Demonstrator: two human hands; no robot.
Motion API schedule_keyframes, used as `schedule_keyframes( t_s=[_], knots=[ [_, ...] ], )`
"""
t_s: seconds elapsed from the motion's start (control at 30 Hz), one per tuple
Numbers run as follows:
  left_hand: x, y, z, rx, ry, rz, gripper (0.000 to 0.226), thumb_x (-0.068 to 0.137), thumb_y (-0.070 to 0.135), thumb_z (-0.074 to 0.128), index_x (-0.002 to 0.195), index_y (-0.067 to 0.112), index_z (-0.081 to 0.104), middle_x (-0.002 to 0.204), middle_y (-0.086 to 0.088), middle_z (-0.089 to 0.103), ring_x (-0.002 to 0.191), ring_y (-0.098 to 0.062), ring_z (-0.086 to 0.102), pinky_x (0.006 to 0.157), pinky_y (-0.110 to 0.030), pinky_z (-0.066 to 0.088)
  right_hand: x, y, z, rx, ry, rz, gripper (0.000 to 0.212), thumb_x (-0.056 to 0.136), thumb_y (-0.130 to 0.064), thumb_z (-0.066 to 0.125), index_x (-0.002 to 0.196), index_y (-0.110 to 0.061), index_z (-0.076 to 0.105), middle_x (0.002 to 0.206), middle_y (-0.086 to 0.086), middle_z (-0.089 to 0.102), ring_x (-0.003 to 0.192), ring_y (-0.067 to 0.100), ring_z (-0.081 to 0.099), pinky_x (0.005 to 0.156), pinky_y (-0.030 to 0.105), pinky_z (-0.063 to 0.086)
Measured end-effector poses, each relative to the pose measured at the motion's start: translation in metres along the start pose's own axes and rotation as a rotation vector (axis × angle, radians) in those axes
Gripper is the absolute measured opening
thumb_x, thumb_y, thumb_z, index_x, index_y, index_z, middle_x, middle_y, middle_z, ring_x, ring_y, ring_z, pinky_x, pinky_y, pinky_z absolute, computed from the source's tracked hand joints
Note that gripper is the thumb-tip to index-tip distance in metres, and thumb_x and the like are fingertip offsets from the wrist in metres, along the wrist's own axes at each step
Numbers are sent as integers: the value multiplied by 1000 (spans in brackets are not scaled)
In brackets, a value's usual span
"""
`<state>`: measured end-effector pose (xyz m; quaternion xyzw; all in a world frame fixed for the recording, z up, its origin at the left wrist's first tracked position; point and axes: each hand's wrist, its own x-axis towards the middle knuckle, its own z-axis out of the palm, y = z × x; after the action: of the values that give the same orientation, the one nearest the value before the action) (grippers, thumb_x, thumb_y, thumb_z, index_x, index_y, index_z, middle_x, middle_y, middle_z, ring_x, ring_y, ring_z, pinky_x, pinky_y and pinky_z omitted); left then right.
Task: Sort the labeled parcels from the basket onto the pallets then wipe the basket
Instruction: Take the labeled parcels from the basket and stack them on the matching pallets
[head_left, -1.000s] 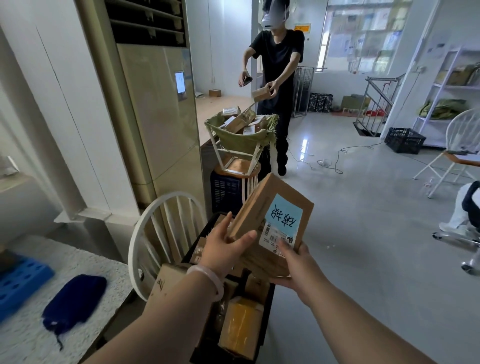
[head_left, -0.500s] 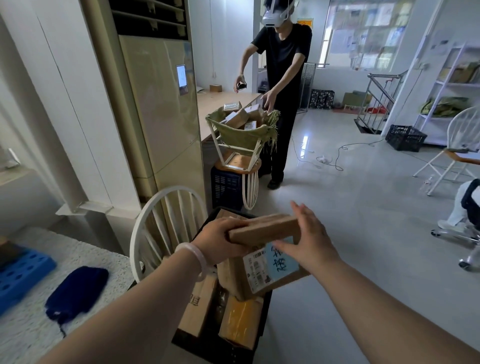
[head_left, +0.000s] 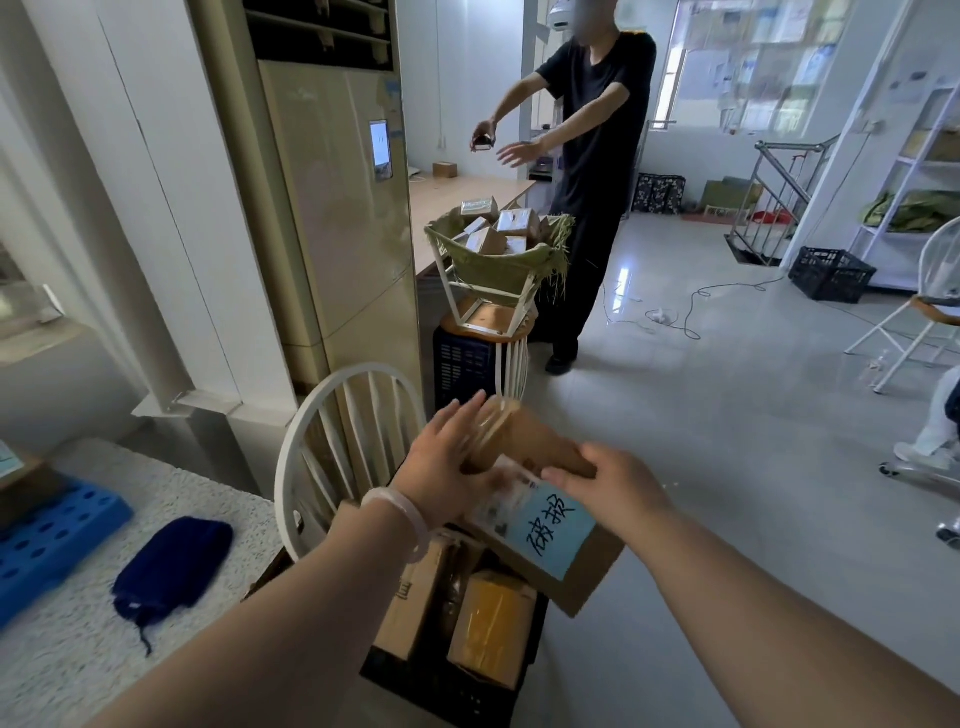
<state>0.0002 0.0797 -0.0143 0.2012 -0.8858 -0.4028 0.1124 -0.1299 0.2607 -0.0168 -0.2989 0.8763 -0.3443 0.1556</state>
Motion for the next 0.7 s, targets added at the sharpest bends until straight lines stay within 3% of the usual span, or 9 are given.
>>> schedule_keyframes(
  t_s=[0.07, 0.2, 0.33, 0.43, 0.53, 0.57, 0.63, 0.7],
  knots=[
    [-10, -4, 7, -85, 86, -27, 109, 70, 47, 79, 139, 69, -2, 158, 22, 2, 144, -24, 24, 104, -49, 47, 0, 0, 0, 79, 44, 60, 22, 86, -55, 66, 101, -41, 61, 80, -12, 69, 74, 10, 67, 73, 36, 58],
    [-32, -5, 23, -122, 207, -76, 121, 66, 47, 83, 124, 72, -20, 158, 20, -17, 149, -21, 2, 114, -52, 32, -3, -3, 4, 110, 89, 114, 20, 87, -57, 62, 93, -39, 60, 74, -14, 69, 68, 8, 67, 62, 29, 53],
    [-49, -10, 37, -95, 136, -28, 121, 66, 55, 80, 131, 69, -22, 156, 14, -29, 146, -16, -13, 118, -52, 22, -6, -11, 11, 121, 157, 165, 35, 90, -63, 53, 80, -30, 61, 74, -12, 66, 70, 13, 63, 61, 29, 49],
    [-58, -19, 41, -98, 127, 31, 120, 64, 66, 74, 139, 64, -20, 161, 16, -16, 150, -17, -9, 118, -54, 22, -7, -17, 23, 93, 166, 172, 46, 89, -69, 48, 85, -26, 64, 79, -7, 68, 73, 17, 64, 65, 32, 54],
    [-66, -30, 30, -94, 157, 8, 122, 72, 48, 78, 138, 62, -24, 162, 14, -4, 151, -18, 2, 118, -52, 26, -9, -30, 35, 23, 146, 124, 48, 90, -68, 47, 108, -27, 62, 86, -10, 65, 76, 15, 62, 66, 33, 54],
    [-69, -34, 24, -80, 162, 1, 122, 75, 43, 78, 138, 62, -25, 162, 13, -2, 151, -18, 3, 118, -51, 25, -10, -36, 40, 0, 123, 85, 51, 91, -66, 47, 125, -29, 54, 93, -11, 63, 79, 14, 60, 63, 31, 51],
    [-77, -44, 8, -60, 196, -9, 122, 77, 39, 78, 139, 61, -24, 162, 15, 0, 151, -16, 4, 119, -51, 24, -12, -48, 52, -29, 41, -26, 71, 91, -63, 50, 150, -40, 16, 118, -6, 60, 89, 16, 60, 58, 29, 47],
    [-85, -53, -9, -92, 229, -41, 120, 77, 33, 78, 139, 64, -20, 161, 17, -1, 150, -15, 6, 118, -50, 27, -13, -61, 67, -99, -70, -157, 87, 91, -60, 53, 147, -54, -13, 142, -1, 47, 107, 20, 60, 63, 30, 50]
  ],
)
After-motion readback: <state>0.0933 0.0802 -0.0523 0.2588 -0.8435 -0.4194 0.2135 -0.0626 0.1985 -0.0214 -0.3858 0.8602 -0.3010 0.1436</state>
